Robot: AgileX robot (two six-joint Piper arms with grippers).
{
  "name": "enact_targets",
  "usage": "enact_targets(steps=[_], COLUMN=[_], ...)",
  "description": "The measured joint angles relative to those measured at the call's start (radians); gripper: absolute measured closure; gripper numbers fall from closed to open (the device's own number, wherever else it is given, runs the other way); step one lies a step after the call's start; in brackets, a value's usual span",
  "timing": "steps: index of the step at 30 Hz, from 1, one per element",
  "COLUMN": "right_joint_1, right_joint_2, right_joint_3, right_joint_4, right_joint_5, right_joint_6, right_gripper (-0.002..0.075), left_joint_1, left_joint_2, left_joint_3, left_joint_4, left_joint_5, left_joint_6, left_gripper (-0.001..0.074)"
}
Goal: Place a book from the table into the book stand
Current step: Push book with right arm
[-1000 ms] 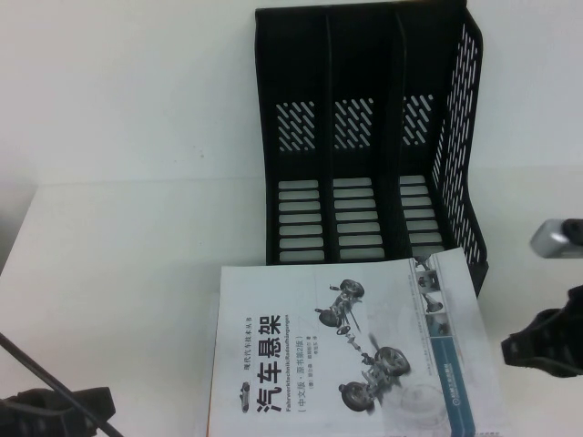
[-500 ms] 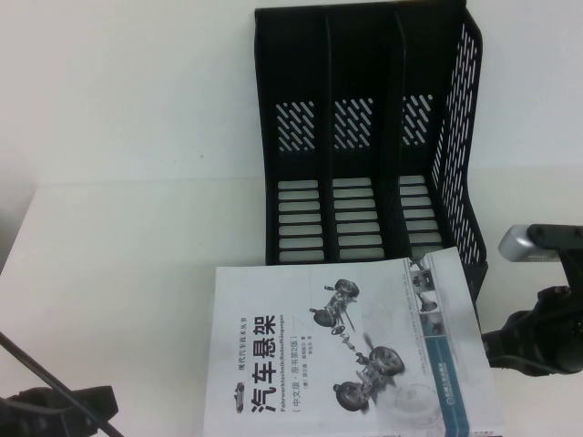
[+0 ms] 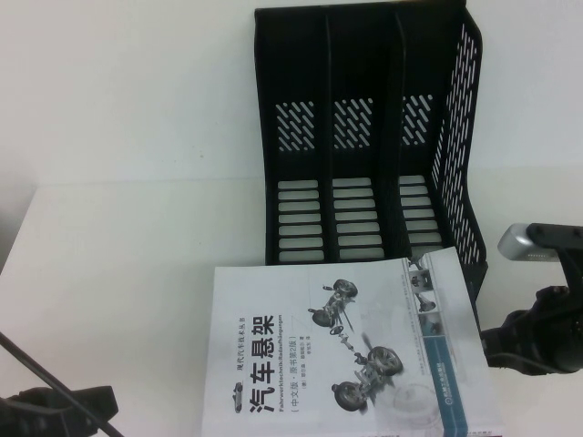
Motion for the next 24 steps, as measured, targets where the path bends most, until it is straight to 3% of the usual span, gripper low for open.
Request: enact_targets(steps=[24], right_joint_1=[0.008], right_joint_2=[-0.070], right_joint_3=[-0.003], right_joint_4=[-0.120], right_joint_5=[0.040], right_joint_6=[0.077], right_gripper=[0.0727], left_joint_1=[0.000], left_joint_2=[0.000], left_joint_3=[0.000], left_joint_4=[0.000], left_joint_5=[0.012], left_joint_6=[0.000], left_gripper=[0.0738])
